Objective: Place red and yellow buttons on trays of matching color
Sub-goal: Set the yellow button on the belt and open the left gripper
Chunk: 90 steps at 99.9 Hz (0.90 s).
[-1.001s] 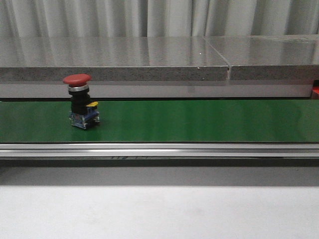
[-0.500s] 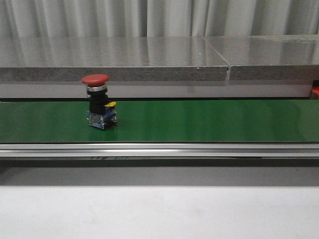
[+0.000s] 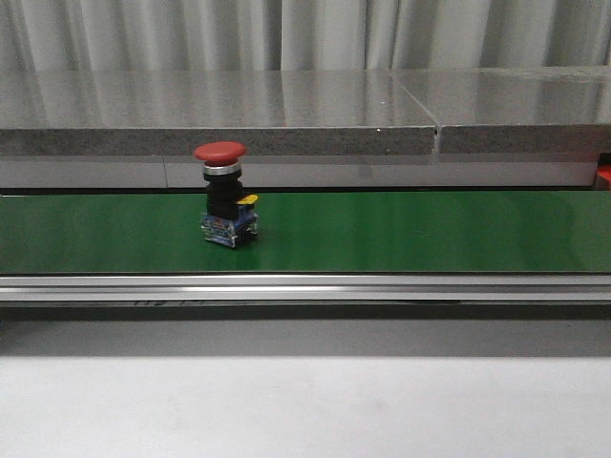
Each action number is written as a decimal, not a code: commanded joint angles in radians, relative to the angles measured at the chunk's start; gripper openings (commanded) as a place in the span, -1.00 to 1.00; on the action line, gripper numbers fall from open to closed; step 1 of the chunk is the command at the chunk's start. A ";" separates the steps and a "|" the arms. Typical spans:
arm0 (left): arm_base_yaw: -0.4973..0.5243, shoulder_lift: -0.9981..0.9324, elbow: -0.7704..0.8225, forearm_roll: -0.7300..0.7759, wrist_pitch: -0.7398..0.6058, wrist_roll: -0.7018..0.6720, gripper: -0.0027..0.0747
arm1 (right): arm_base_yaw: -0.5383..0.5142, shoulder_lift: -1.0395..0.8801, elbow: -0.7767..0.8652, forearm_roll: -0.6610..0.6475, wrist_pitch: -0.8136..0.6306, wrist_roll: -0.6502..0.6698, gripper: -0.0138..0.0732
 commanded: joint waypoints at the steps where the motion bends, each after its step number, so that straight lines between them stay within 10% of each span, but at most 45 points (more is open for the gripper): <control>1: -0.026 0.040 -0.078 0.002 -0.013 0.011 -0.96 | -0.001 -0.015 -0.009 -0.010 -0.082 -0.006 -0.84; 61: -0.074 0.260 -0.141 -0.118 0.009 0.139 -0.91 | -0.001 -0.015 -0.009 -0.010 -0.082 -0.006 -0.84; 90: -0.074 0.276 -0.141 -0.140 0.037 0.174 0.11 | -0.001 -0.015 -0.009 -0.010 -0.082 -0.006 -0.84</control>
